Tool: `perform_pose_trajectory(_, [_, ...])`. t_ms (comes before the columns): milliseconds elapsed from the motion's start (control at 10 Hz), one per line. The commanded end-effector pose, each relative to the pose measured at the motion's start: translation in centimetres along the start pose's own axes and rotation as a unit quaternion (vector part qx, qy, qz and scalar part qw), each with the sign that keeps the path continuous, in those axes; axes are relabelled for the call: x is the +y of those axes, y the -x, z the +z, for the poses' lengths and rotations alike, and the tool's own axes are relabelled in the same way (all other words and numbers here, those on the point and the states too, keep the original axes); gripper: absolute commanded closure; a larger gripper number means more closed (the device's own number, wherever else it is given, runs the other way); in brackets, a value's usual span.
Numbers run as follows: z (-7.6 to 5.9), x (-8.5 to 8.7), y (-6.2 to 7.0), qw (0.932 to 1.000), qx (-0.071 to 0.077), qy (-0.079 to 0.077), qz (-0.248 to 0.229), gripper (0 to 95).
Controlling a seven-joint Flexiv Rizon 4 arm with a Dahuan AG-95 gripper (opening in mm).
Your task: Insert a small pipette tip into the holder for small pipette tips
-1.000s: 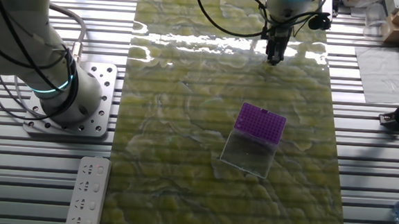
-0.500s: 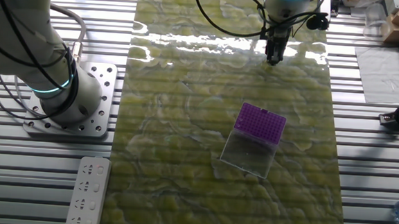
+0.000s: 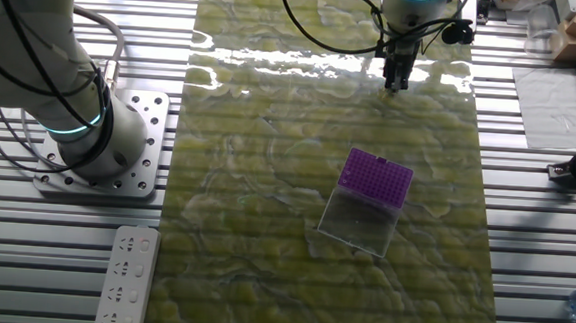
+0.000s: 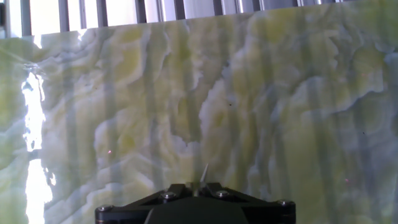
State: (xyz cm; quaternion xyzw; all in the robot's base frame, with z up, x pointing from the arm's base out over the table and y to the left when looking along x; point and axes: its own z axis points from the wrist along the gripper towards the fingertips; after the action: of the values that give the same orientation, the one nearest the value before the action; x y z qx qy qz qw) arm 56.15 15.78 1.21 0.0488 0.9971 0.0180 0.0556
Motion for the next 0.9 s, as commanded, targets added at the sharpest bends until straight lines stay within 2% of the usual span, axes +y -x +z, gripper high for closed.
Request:
perform_pose_trajectory(100, [0.04,-0.04,0.00,1.0000,0.000,0.000,-0.001,95.0])
perform_pose_trajectory(400, [0.05,-0.05,0.00,1.0000,0.000,0.000,-0.001,95.0])
perform_pose_trajectory(500, [0.05,-0.06,0.00,1.0000,0.000,0.000,0.000,76.0])
perform_pose_trajectory(900, [0.05,-0.06,0.00,1.0000,-0.001,0.000,0.003,76.0])
